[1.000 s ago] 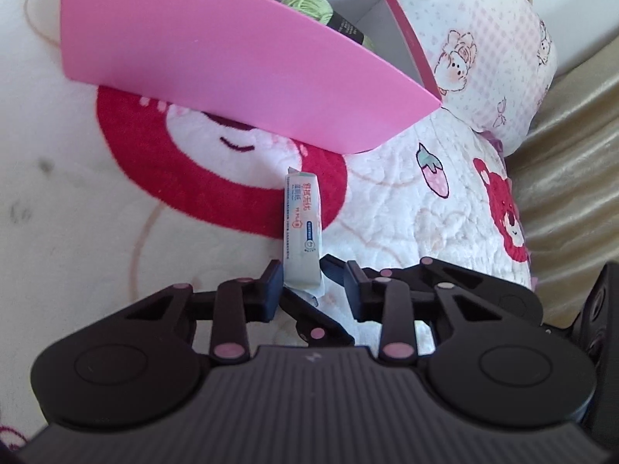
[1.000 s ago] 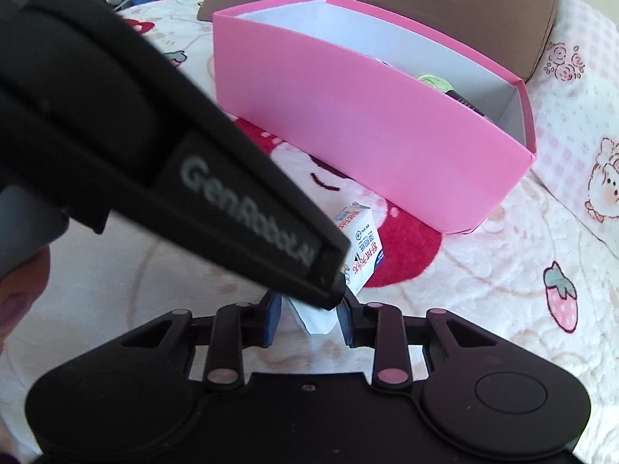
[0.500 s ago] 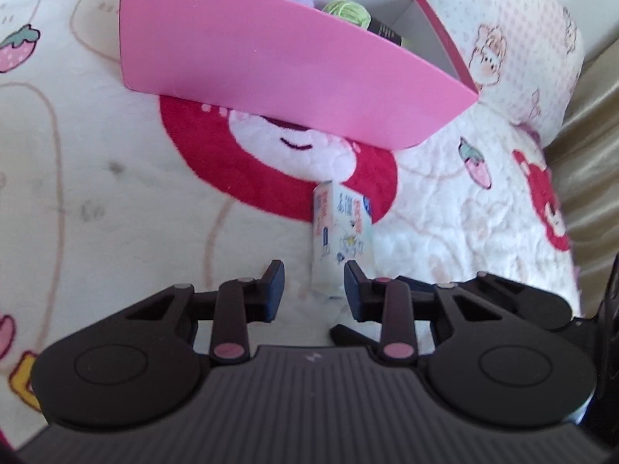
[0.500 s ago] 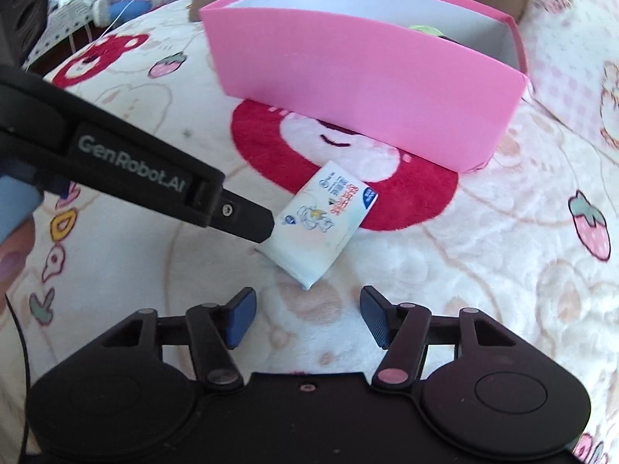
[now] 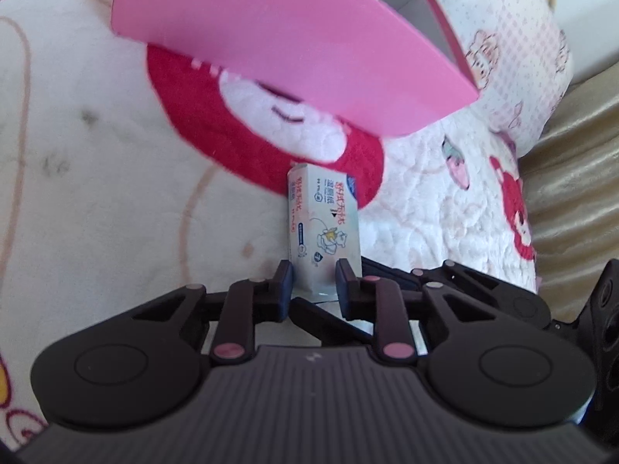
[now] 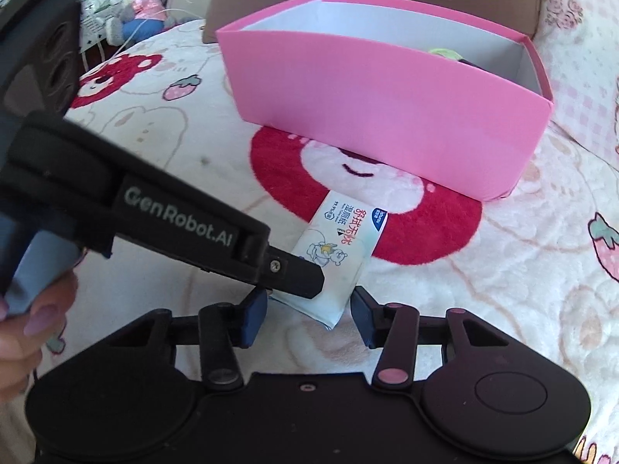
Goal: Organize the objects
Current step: 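Lower the open left tool over the white-blue packet on the quilt, then close the left tool on the white-blue packet, then lift the white-blue packet with the left tool and carry it over the box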
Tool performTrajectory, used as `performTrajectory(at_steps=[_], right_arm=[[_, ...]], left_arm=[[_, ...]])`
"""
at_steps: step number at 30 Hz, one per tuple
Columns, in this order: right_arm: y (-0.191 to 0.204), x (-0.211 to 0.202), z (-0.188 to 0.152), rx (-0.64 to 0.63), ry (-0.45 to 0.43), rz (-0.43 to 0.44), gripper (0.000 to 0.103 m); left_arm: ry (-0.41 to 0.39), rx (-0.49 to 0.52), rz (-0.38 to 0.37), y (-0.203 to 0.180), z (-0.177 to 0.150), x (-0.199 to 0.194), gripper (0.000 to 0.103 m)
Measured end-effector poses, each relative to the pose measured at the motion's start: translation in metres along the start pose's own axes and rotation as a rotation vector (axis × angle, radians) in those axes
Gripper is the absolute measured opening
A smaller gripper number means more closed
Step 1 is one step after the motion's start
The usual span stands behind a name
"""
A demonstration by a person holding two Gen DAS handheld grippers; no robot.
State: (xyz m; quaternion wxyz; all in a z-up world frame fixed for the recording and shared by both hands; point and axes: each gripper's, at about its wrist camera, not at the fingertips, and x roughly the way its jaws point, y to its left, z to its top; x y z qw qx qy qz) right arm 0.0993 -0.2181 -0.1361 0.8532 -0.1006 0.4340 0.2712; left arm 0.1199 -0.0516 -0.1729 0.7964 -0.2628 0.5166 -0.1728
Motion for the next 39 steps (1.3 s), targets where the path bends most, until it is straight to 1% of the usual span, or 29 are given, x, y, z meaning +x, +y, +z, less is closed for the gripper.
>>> performTrajectory(at_steps=[2, 5, 6, 9, 12, 16, 18, 22, 26, 28, 37, 39], right_arm=[[0.002, 0.000, -0.002, -0.004, 0.001, 0.003, 0.055], [0.001, 0.006, 0.000, 0.015, 0.006, -0.009, 0.056], [-0.001, 0.009, 0.000, 0.028, 0.009, -0.011, 0.057], [-0.003, 0.019, 0.001, 0.037, 0.005, -0.031, 0.058], [-0.003, 0.022, 0.003, 0.038, -0.006, -0.041, 0.058], [-0.002, 0.021, 0.003, 0.032, -0.024, -0.048, 0.054], [0.002, 0.019, 0.002, 0.021, -0.029, -0.069, 0.053], [0.013, 0.018, -0.001, -0.018, -0.036, -0.112, 0.052], [0.010, 0.018, -0.003, 0.007, -0.049, -0.101, 0.051], [0.013, 0.017, -0.002, 0.007, -0.046, -0.111, 0.051], [0.031, 0.011, 0.001, -0.093, -0.012, -0.168, 0.050], [0.032, 0.011, 0.002, -0.093, -0.003, -0.174, 0.050]], left_arm=[[0.024, -0.012, 0.001, 0.003, -0.002, 0.002, 0.022], [0.016, -0.006, 0.014, 0.003, -0.001, 0.000, 0.026], [0.009, -0.002, 0.019, 0.002, 0.000, 0.001, 0.027], [-0.051, 0.015, 0.044, 0.003, 0.000, 0.003, 0.029], [-0.094, 0.004, 0.041, 0.005, 0.003, 0.003, 0.028], [-0.111, 0.023, 0.034, 0.002, 0.003, 0.002, 0.023], [-0.112, 0.032, 0.036, -0.001, 0.001, 0.001, 0.020], [-0.115, 0.079, 0.070, -0.010, -0.004, 0.000, 0.021], [-0.112, 0.070, 0.070, -0.010, -0.005, 0.000, 0.022], [-0.105, 0.069, 0.067, -0.010, -0.005, -0.002, 0.022], [-0.071, 0.054, 0.048, -0.010, -0.006, -0.008, 0.023], [-0.065, 0.050, 0.048, -0.010, -0.006, -0.010, 0.023]])
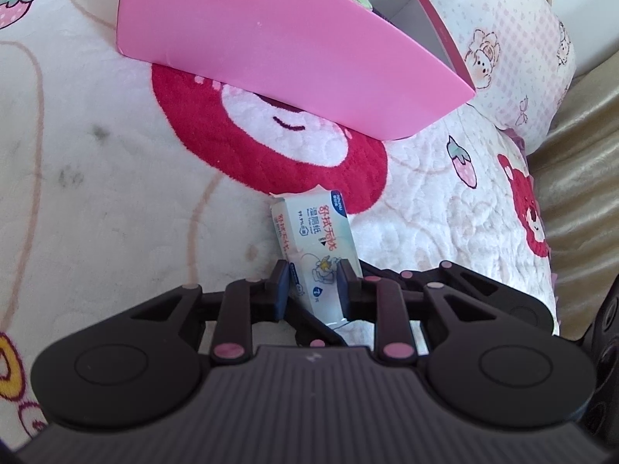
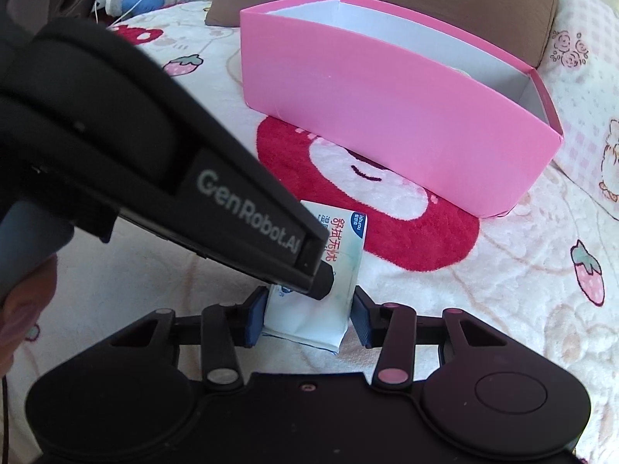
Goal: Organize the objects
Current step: 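Lift the white-blue packet with the left tool and carry it over the box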
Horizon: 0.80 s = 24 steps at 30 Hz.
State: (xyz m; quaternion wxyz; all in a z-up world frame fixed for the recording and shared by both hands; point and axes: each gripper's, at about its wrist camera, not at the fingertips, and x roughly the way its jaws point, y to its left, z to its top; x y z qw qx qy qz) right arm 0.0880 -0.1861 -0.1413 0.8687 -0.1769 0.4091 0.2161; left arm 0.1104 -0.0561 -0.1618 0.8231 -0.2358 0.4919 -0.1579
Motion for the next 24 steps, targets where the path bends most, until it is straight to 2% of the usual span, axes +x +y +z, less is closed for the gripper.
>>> performTrajectory(at_steps=[9, 18, 24], right_arm=[[0.005, -0.016, 0.007, -0.038, 0.011, -0.002, 0.050], [0.007, -0.034, 0.014, -0.030, 0.019, 0.023, 0.050], [-0.002, -0.054, 0.021, 0.053, 0.008, 0.057, 0.050]], left_arm=[[0.030, 0.000, -0.002, -0.008, 0.004, -0.014, 0.029], [0.055, 0.014, 0.008, -0.016, 0.006, -0.037, 0.029], [0.046, 0.038, -0.003, -0.026, 0.008, -0.055, 0.029]])
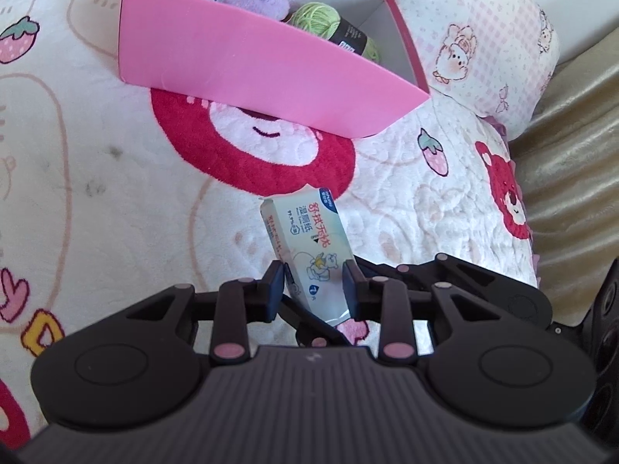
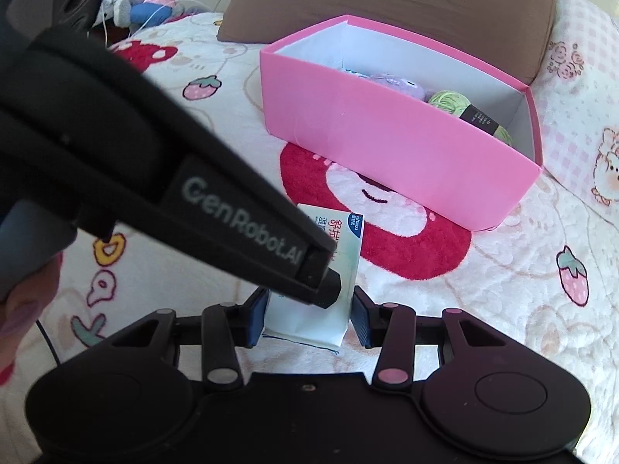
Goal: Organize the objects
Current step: 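Lift the white-blue packet with the left tool and carry it over the box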
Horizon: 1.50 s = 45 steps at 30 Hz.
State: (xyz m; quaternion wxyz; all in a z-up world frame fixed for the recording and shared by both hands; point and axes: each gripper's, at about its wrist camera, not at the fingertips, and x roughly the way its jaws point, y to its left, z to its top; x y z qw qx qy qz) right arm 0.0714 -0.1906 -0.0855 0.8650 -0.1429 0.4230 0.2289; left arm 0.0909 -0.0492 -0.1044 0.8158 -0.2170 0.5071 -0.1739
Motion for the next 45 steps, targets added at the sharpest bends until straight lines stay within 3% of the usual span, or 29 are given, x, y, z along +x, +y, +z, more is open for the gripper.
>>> performTrajectory(at_steps=[18, 31, 36, 45], right_arm=[[0.005, -0.040, 0.021, -0.011, -0.067, -0.025, 0.050], [0.005, -0.041, 0.050, 0.026, -0.034, 0.054, 0.049], [0.006, -0.043, 0.068, -0.036, -0.040, 0.052, 0.048], [-0.024, -0.044, 0.112, -0.023, -0.080, 0.072, 0.048]], left_arm=[[-0.097, 0.029, -0.044, -0.017, 0.005, -0.050, 0.029], [-0.151, -0.003, -0.061, -0.004, 0.012, -0.070, 0.030], [-0.153, -0.007, -0.061, -0.003, 0.027, -0.075, 0.029], [-0.166, 0.045, -0.059, -0.016, 0.082, -0.081, 0.030]])
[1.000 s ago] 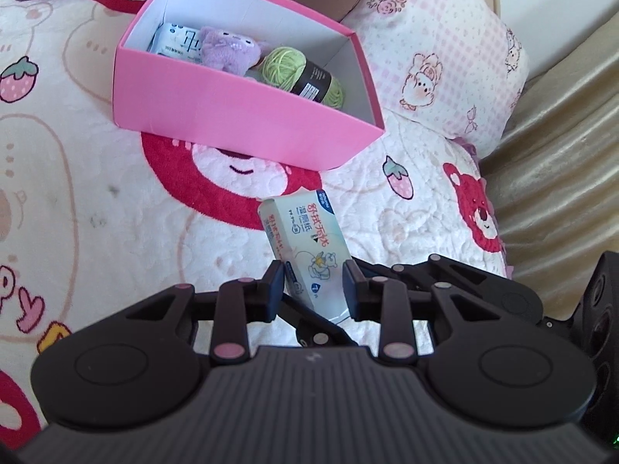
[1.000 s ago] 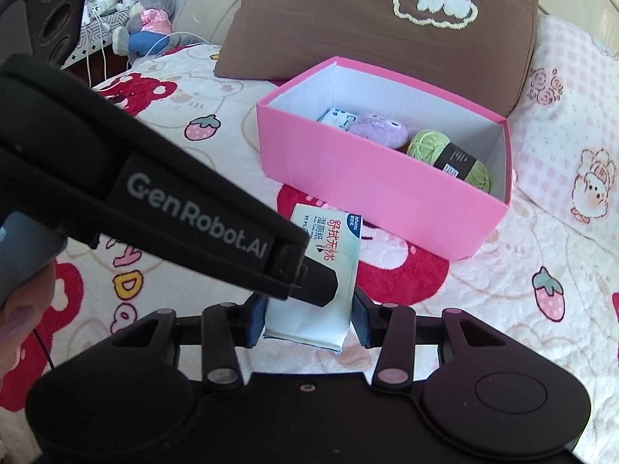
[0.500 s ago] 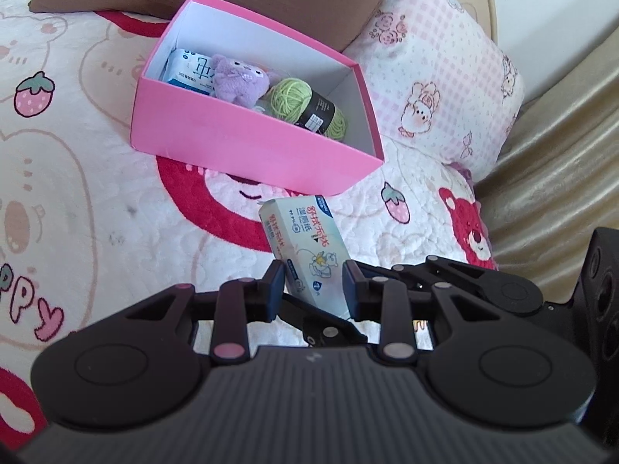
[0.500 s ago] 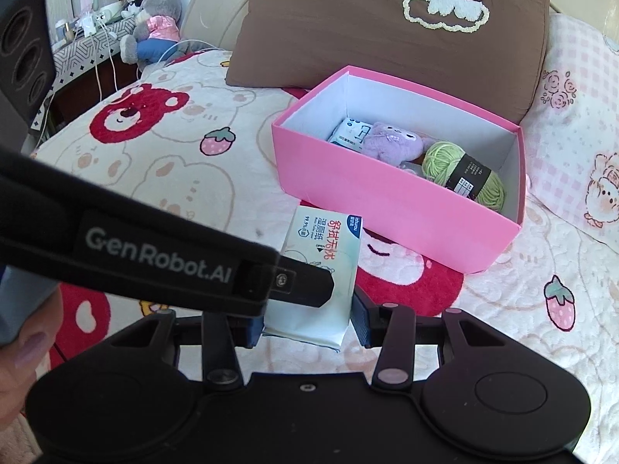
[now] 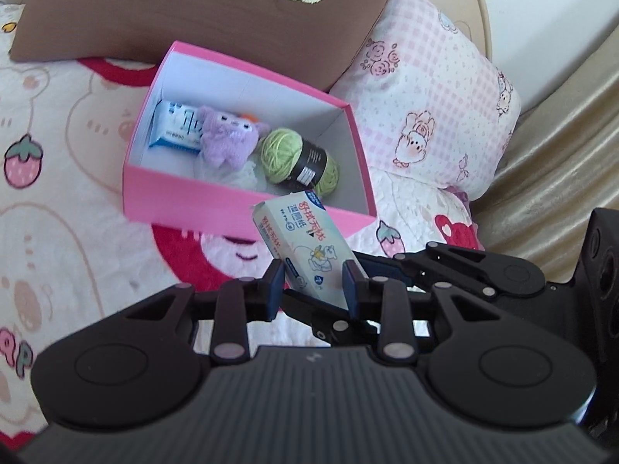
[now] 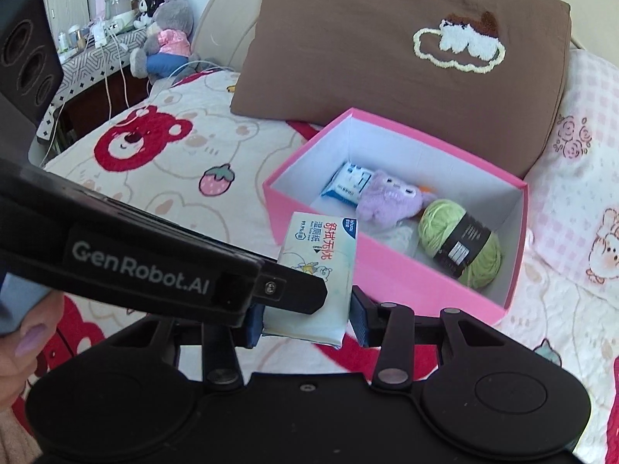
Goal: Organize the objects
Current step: 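Lift the white-blue packet with the left tool and carry it over the box, then lower the packet into the pink box and open the left tool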
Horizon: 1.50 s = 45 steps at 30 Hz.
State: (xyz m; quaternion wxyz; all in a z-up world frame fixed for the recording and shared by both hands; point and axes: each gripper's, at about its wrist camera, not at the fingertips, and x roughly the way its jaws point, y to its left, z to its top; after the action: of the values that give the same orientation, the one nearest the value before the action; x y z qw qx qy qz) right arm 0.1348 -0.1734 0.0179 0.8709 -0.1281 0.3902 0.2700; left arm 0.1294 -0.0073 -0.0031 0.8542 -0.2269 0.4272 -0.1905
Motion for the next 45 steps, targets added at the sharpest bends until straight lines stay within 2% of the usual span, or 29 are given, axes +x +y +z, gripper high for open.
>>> performTrajectory(at_steps=[6, 14, 19, 24, 32, 39, 42, 44, 45], right_arm=[[-0.029, 0.018, 0.026, 0.082, -0.010, 0.002, 0.048], [-0.074, 0.071, 0.045, 0.197, 0.027, -0.038, 0.047], [-0.091, 0.091, 0.057, 0.173, 0.034, -0.064, 0.047], [-0.113, 0.120, 0.075, 0.144, 0.067, -0.049, 0.047], [-0.134, 0.165, 0.085, 0.219, 0.097, -0.024, 0.046], [-0.135, 0.181, 0.085, 0.196, 0.097, -0.043, 0.046], [-0.133, 0.178, 0.082, 0.169, 0.084, -0.048, 0.048], [-0.123, 0.167, 0.079, 0.061, 0.055, -0.069, 0.050], [-0.121, 0.163, 0.077, 0.049, 0.043, -0.074, 0.053]], left_arm=[[0.008, 0.005, 0.000, 0.002, 0.042, 0.020, 0.030], [0.058, -0.026, 0.015, 0.016, 0.087, 0.082, 0.029], [0.060, -0.045, 0.017, 0.022, 0.112, 0.116, 0.030], [0.081, -0.044, 0.028, 0.035, 0.135, 0.143, 0.029], [0.087, -0.056, 0.061, 0.056, 0.151, 0.173, 0.029], [0.073, -0.143, 0.052, 0.078, 0.149, 0.184, 0.029], [0.049, -0.108, 0.100, 0.076, 0.147, 0.180, 0.030], [0.047, -0.072, 0.141, 0.074, 0.146, 0.178, 0.033], [0.047, -0.064, 0.149, 0.074, 0.146, 0.175, 0.035]])
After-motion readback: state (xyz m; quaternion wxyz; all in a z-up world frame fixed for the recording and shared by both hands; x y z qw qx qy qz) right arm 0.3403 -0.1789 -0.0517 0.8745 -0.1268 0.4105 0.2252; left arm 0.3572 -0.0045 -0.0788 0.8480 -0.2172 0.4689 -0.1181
